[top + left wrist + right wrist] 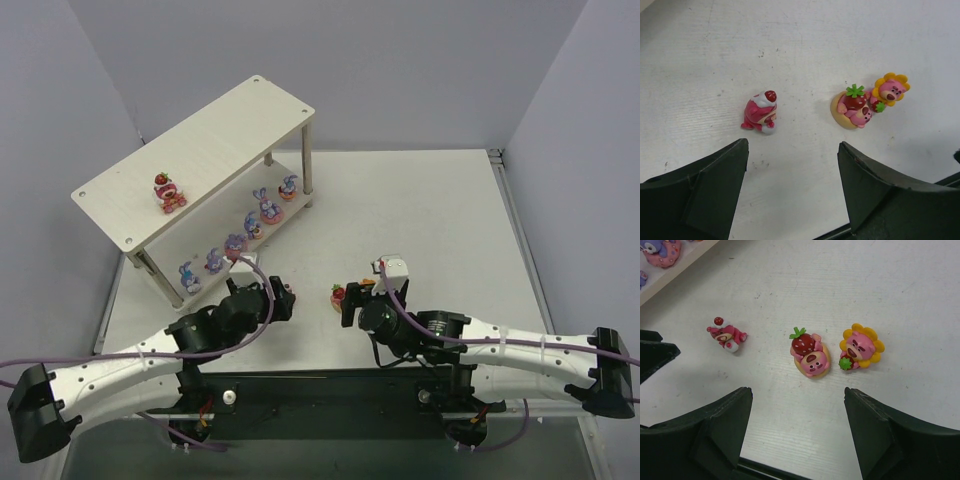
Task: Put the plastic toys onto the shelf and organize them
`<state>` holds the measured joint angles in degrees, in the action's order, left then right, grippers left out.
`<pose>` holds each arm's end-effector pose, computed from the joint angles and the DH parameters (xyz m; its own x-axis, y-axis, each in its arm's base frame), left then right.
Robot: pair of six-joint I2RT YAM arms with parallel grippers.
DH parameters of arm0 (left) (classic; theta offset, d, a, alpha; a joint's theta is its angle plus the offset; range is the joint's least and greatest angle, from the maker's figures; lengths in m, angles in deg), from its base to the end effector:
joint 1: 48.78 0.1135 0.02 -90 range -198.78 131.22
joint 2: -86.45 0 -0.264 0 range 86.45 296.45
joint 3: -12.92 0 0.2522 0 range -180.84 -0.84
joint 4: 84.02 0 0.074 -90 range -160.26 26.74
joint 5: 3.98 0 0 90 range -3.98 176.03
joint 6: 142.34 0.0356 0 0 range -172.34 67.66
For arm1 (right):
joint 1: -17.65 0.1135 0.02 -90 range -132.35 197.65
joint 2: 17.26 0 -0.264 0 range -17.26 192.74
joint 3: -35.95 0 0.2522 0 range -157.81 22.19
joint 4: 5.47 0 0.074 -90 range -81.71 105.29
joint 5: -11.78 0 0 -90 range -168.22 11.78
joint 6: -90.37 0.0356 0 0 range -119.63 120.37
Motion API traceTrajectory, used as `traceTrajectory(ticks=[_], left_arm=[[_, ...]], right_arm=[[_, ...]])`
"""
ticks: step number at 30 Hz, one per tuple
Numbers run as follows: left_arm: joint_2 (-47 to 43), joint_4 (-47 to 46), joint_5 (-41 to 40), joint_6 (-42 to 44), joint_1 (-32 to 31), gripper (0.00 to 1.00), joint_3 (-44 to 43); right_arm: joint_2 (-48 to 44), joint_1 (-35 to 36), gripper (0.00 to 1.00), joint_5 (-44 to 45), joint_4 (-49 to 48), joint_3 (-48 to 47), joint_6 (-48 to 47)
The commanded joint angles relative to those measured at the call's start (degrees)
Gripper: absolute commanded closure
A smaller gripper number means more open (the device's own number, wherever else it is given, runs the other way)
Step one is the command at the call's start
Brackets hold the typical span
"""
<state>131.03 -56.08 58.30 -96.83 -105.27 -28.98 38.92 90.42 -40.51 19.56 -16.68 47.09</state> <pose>0.1102 -0.1365 0.2333 -0.5630 -0.2734 -0.7799 0.1718 0.8843 -0.4341 0.0843 0.1984 0.2683 -0.5314 0.2308 -0.8151 -0.3058 0.8450 0.4387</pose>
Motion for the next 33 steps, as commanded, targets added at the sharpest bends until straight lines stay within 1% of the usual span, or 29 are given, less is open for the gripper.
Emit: traceTrajectory(ticks=[1,2,5,7,10,14,16,22,33], left_arm=[[3.9,-12.0,-10.2,0.7,-2.6,0.18,3.6],[5.9,-15.2,-10.2,1.5,-2.5,0.18,3.9],[10.2,-17.9,-10.8,4.6,-2.7,0.18,3.7],[12.0,-19.0,-11.3,7.0,-2.7,0.18,3.5],[14.4,-23.5,-11.7,11.4,-2.7,0.18,4.2],[18.3,-29.2,-10.2,16.0,-2.4,0.15,5.4],[19.4,-31.6,-9.7,16.0,-2.3,0.15,6.1],[23.6,-32.6,-8.5,13.6,0.0,0.16,6.7],[27.5,-39.0,-2.2,12.8,4.5,0.24,9.2]], right_arm=[[-1.5,-0.4,0.24,1.6,1.7,1.8,2.7],[-1.9,-0.4,0.24,1.8,1.9,2.0,2.8],[-3.6,-0.5,0.24,2.5,2.3,3.2,3.0],[-4.8,-0.8,0.24,2.9,2.6,3.7,3.1],[-5.7,-1.0,0.24,3.0,3.2,4.2,3.0],[-6.1,-1.5,0.24,3.2,3.8,4.2,2.7],[-5.8,-1.8,0.24,3.0,3.9,4.2,2.6],[-4.6,-2.6,0.25,2.1,4.0,4.2,2.6],[-4.0,-3.3,0.25,2.5,4.0,4.2,3.5]])
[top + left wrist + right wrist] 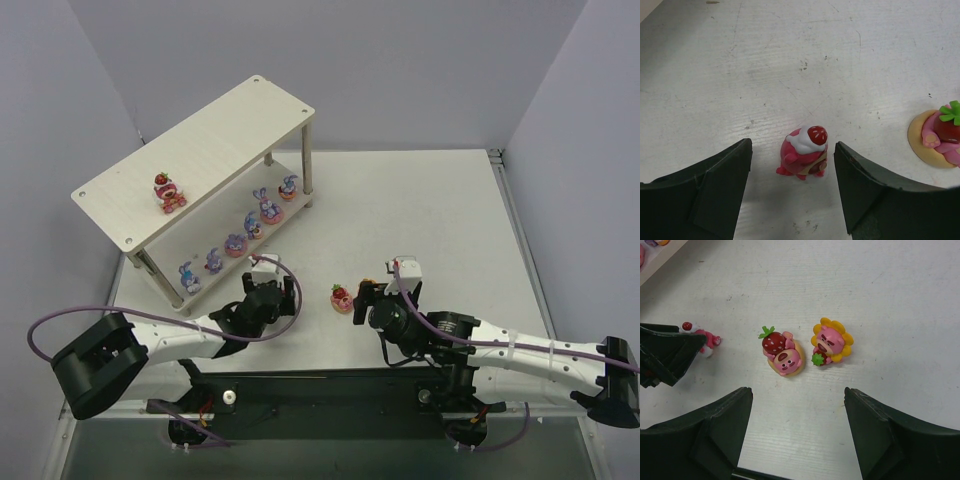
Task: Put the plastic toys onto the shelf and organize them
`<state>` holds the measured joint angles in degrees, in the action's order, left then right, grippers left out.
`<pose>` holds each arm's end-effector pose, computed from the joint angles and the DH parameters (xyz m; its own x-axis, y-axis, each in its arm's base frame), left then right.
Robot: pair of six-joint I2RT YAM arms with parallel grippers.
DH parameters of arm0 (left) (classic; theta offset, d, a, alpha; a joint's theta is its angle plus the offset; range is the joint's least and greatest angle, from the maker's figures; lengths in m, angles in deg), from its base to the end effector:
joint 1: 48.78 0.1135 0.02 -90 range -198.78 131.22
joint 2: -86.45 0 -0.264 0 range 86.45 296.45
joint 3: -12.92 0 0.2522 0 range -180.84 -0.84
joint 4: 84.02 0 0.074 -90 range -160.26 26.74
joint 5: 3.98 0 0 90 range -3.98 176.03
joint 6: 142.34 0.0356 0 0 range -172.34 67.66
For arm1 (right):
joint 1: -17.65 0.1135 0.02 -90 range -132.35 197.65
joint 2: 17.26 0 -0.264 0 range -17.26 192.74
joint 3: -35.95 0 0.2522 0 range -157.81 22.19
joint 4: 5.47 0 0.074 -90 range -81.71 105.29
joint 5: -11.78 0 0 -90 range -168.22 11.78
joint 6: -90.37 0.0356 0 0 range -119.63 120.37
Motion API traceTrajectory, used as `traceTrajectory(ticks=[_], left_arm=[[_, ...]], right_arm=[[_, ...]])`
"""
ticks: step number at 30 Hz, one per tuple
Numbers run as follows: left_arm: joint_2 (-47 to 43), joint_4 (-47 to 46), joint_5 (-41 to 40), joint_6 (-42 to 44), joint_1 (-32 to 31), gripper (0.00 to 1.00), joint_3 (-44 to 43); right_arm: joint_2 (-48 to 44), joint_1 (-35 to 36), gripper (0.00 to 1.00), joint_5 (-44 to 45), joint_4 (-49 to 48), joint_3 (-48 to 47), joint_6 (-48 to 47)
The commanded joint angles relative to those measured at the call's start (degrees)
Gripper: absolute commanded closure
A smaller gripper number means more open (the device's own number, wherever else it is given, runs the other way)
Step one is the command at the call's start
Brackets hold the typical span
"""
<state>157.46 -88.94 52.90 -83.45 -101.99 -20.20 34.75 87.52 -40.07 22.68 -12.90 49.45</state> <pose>0.1475 -0.1647 0.1517 -0.4837 -0.0757 -0.8719 0.1708 0.9689 -0.1789 0.0883 0.1769 0.2547 -0.5378 0.2593 -0.8022 -0.2295 0.8705 0.4353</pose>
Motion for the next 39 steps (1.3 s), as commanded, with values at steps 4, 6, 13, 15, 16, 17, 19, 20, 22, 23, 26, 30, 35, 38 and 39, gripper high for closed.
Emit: traceTrajectory(ticks=[4,6,13,15,16,17,19,20,22,23,26,30,35,38,39], left_arm=[[2.1,-9.1,5.0,-0.1,1.8,0.31,0.8],[2.9,-9.6,5.9,0.2,2.0,0.37,0.6],[4.1,-8.8,6.2,0.1,2.1,0.70,-0.4],[3.5,-7.1,6.0,0.1,2.1,0.84,-1.2],[2.6,-6.1,5.8,0.2,2.1,0.88,-1.6],[1.9,-5.2,6.1,0.3,2.1,0.97,-2.3],[-1.2,-0.2,6.4,0.4,2.0,1.00,-4.9],[-2.4,1.6,6.4,0.4,1.8,1.00,-5.9],[-6.8,8.1,6.7,1.0,1.4,1.00,-9.8],[-8.2,12.7,6.7,1.1,1.2,1.00,-11.1],[-12.9,20.5,7.0,1.4,1.2,1.00,-18.1],[-14.8,32.7,7.5,3.0,1.2,1.00,-27.5],[-13.1,43.5,7.2,4.7,1.2,1.00,-42.4],[-10.4,49.2,4.0,6.0,1.6,1.00,-51.9],[-8.9,50.3,2.8,6.7,1.8,1.00,-53.9]], right_arm=[[0.4,-0.5,0.25,2.1,0.9,0.6,1.2],[0.5,-0.6,0.25,2.1,0.9,0.5,1.2],[0.2,-1.0,0.25,2.2,0.9,0.6,0.9],[0.0,-1.2,0.25,2.2,0.9,0.7,0.8],[0.0,-1.1,0.25,2.2,0.9,0.8,0.8],[-0.2,-1.1,0.25,2.2,0.9,0.8,0.9],[-0.3,-1.3,0.25,2.1,1.0,1.0,0.9],[-0.6,-1.4,0.26,2.2,0.9,1.1,0.9],[-0.9,-1.6,0.25,2.1,0.9,1.3,1.0],[-1.3,-1.7,0.25,2.1,1.0,1.5,1.1],[-1.8,-1.9,0.25,2.0,0.9,1.9,1.5],[-1.9,-2.3,0.26,1.8,0.9,2.3,1.3],[-1.6,-3.4,0.26,1.6,0.9,2.0,0.3],[-1.2,-4.1,0.26,1.4,0.8,0.9,-0.4],[-1.2,-4.2,0.26,1.3,0.8,0.7,-0.7]])
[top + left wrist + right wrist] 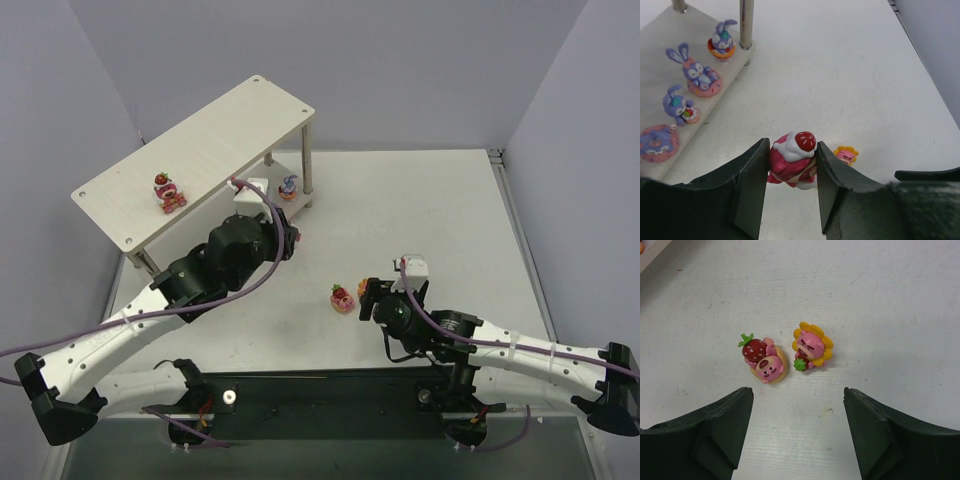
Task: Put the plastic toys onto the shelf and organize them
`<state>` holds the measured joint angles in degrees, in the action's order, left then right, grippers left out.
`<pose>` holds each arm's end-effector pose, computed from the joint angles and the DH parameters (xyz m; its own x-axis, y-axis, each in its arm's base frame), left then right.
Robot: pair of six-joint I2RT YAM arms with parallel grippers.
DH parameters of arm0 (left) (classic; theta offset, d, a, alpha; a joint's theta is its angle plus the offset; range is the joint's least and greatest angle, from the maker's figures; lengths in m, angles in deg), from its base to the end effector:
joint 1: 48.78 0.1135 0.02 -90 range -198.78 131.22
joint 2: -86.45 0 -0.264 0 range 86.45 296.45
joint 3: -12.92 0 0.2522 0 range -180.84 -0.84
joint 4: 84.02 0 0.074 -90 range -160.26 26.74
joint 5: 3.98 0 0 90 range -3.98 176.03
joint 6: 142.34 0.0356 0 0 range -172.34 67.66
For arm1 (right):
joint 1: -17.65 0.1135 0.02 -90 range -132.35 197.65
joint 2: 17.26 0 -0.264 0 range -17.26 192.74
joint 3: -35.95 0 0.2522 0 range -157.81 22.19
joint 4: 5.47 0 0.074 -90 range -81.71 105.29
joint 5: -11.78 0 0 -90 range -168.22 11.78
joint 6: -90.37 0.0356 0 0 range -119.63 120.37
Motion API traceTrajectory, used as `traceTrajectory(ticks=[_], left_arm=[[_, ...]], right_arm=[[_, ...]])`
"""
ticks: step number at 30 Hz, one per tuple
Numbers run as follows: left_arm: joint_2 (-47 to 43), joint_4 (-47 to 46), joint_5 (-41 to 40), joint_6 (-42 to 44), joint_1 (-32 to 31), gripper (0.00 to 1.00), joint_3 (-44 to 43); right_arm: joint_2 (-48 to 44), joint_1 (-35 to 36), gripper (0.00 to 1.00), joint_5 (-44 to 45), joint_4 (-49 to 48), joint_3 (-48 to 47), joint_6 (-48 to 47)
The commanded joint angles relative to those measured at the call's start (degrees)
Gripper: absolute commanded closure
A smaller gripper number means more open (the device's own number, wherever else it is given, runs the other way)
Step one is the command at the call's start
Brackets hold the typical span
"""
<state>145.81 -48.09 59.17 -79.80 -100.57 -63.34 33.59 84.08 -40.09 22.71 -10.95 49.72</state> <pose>0.1529 -0.1682 0.3795 -0.3804 -0.1818 -0.9067 0.2947 0.9055 -0.3053 0.0966 0.1666 0.2466 -0.5269 0.2847 -0.8008 -0.1721 0.8870 0.4286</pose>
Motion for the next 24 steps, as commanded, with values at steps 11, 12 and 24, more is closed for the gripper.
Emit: traceTrajectory(ticks=[11,12,24], left_arm=[[8.8,16.1,-2.4,7.0,9.9,1.00,-30.0],[9.3,16.6,-2.6,7.8,10.4,1.00,-31.0],[11.7,22.6,-6.9,11.6,20.5,1.00,-37.8]], right_arm=[[2.3,-1.1,0.26,1.1,-0.4,-1.1,-0.6],[2.4,-1.1,0.25,0.9,-0.5,-1.1,-0.5],[1.9,-1.3,0.26,0.7,-1.5,0.9,0.8]])
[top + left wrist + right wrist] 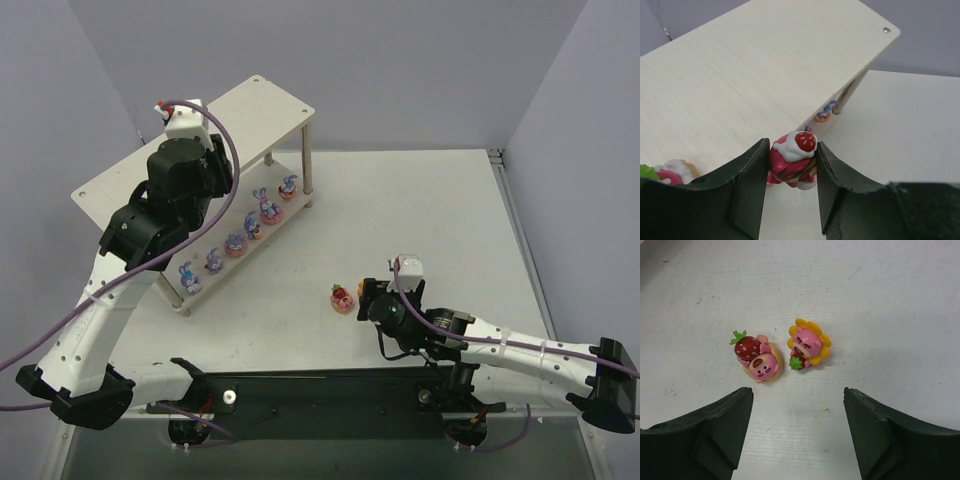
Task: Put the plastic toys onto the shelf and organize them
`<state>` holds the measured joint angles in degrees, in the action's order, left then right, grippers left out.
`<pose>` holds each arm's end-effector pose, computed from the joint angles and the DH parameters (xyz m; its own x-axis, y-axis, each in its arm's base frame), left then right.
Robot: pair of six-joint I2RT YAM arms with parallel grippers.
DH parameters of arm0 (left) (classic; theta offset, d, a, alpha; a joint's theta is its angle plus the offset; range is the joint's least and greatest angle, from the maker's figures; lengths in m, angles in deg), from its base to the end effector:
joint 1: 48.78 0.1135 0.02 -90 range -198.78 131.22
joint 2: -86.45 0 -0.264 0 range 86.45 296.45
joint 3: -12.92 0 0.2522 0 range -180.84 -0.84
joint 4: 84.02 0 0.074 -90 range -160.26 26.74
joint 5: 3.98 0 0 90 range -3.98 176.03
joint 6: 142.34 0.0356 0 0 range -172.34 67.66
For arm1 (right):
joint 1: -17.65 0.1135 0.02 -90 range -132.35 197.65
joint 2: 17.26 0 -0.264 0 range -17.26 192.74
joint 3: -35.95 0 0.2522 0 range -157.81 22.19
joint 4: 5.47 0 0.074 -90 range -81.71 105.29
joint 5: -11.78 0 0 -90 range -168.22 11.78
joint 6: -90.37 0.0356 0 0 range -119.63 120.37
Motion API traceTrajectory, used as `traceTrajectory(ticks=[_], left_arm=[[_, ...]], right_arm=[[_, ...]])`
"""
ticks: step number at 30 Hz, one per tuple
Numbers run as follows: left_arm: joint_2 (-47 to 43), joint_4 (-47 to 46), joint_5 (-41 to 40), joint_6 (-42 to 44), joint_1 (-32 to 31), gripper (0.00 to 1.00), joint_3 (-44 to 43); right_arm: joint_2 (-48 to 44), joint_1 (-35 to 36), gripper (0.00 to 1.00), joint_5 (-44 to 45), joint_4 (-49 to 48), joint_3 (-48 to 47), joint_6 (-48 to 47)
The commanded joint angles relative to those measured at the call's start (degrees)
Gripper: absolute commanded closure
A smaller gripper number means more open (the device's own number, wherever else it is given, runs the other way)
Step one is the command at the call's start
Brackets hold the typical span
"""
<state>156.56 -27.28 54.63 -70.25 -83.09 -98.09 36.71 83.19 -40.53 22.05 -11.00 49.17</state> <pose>0.1932 -0.1094 0.4984 -0.2352 -0.1573 -0.9591 -0.0053 0.9870 -0.1606 0.1023 0.1723 0.2382 -0.5397 0.2515 -0.8034 -0.1605 0.9061 0.3915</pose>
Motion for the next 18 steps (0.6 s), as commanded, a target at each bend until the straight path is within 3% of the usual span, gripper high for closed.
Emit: traceTrajectory(ticks=[1,18], left_arm=[[1.1,1.9,-2.3,2.2,3.7,1.00,-3.1],[6.4,4.7,5.2,2.6,12.2,0.96,-8.1]], right_arm=[[-1.9,-0.4,0.26,1.2,-0.8,1.2,1.5],[-1.8,-0.3,0.26,0.3,-0.8,0.5,0.5]])
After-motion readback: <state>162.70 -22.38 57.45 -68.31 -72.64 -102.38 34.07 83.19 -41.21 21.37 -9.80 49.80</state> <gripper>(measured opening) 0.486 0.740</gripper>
